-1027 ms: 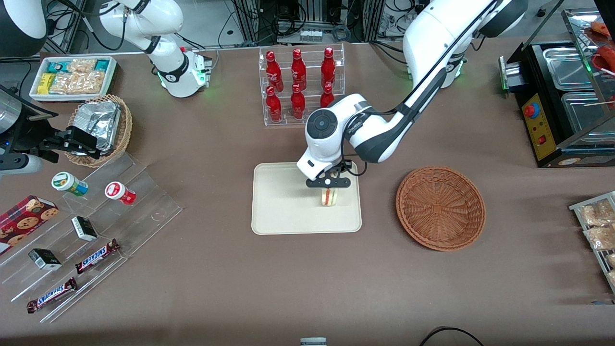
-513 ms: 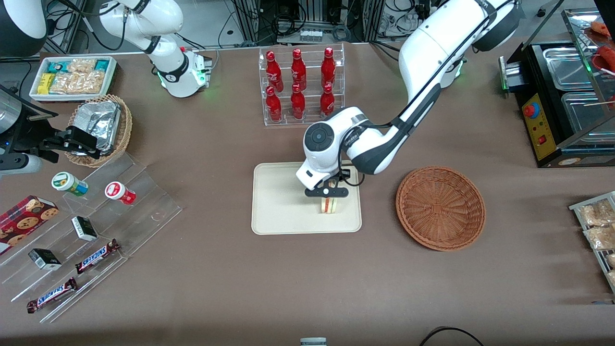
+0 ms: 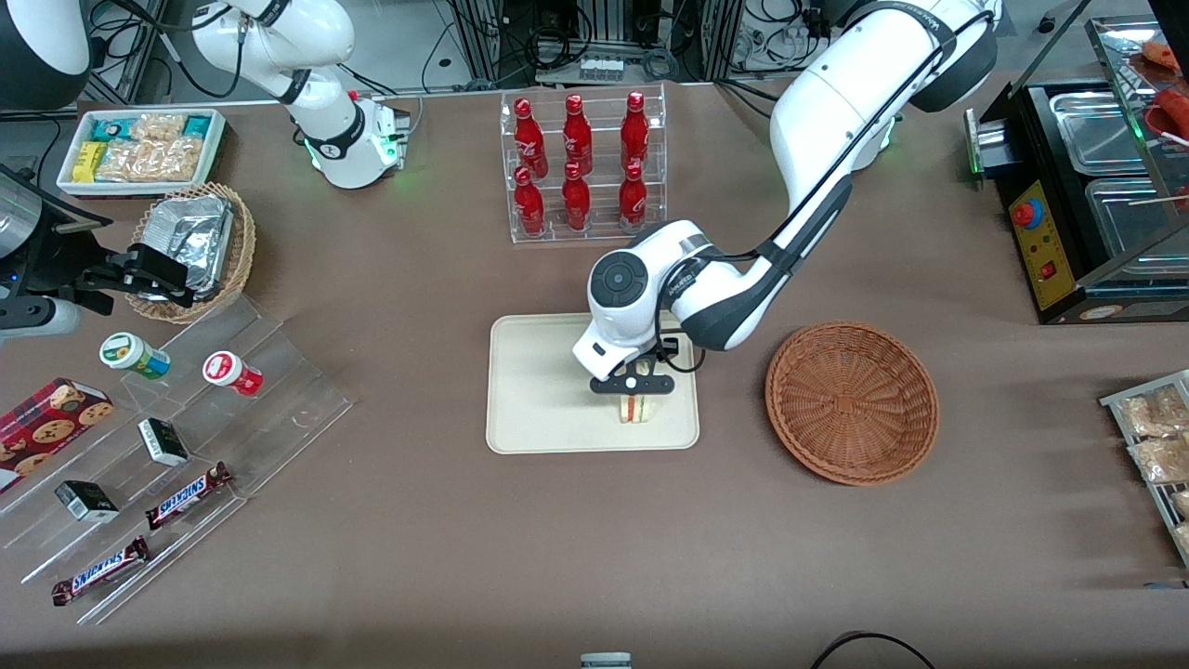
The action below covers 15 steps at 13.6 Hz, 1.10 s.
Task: Place sandwich from basket to tray
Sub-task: 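Lower the sandwich onto the tray and open the left gripper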
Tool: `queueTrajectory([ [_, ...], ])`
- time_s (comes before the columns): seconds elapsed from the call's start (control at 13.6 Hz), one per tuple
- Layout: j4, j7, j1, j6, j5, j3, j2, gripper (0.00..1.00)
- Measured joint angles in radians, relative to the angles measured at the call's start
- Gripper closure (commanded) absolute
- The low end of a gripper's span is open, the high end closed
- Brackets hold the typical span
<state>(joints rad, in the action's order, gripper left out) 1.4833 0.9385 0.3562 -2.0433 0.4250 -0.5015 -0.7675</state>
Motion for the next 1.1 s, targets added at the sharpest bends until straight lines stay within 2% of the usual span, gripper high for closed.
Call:
queueTrajectory([
  [0.29,-0.011,0.029,-0.003,0.015,0.005,0.000,0.003,0.00],
  [0.44,-0.027,0.074,-0.007,0.095,0.007,0.000,0.023,0.00],
  [0.66,-0.033,0.096,-0.027,0.158,0.008,0.000,0.085,0.00],
  [1.1,-0.020,0.102,-0.082,0.180,0.010,0.001,0.202,0.00],
])
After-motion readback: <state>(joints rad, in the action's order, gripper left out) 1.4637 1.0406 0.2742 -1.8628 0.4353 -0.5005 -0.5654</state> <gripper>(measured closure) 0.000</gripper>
